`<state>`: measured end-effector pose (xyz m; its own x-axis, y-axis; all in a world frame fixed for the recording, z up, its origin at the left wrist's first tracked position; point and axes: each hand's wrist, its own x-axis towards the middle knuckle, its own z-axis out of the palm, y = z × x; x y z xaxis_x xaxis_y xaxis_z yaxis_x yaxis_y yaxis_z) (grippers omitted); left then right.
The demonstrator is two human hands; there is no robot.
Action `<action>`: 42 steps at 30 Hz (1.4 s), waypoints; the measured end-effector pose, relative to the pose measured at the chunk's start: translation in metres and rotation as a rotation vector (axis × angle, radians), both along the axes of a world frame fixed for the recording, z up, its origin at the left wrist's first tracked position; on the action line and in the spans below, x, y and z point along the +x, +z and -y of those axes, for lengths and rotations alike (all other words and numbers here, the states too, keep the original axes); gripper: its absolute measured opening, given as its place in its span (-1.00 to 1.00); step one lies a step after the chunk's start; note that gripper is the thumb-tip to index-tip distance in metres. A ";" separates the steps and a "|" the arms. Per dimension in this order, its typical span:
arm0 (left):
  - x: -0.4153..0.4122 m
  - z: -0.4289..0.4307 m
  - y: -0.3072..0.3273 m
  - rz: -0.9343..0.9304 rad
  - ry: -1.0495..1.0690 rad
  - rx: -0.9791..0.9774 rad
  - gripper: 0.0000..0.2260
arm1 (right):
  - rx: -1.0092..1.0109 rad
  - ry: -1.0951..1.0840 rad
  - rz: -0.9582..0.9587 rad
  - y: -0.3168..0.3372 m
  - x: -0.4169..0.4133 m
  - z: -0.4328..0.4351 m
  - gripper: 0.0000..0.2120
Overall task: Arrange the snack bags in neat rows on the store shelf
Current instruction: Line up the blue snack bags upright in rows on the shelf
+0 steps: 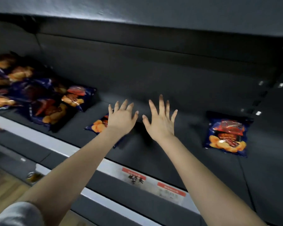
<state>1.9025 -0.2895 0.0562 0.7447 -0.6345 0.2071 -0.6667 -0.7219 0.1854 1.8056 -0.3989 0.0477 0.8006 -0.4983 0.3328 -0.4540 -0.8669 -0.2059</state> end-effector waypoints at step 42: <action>0.055 -0.081 -0.049 -0.212 0.002 -0.459 -0.64 | 0.172 0.105 0.017 -0.034 0.070 -0.085 -0.37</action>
<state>1.9572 -0.2082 0.0076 0.8015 -0.5123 0.3083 -0.5788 -0.5353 0.6152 1.8752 -0.3135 0.0134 0.8460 -0.4630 0.2643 -0.3579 -0.8607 -0.3620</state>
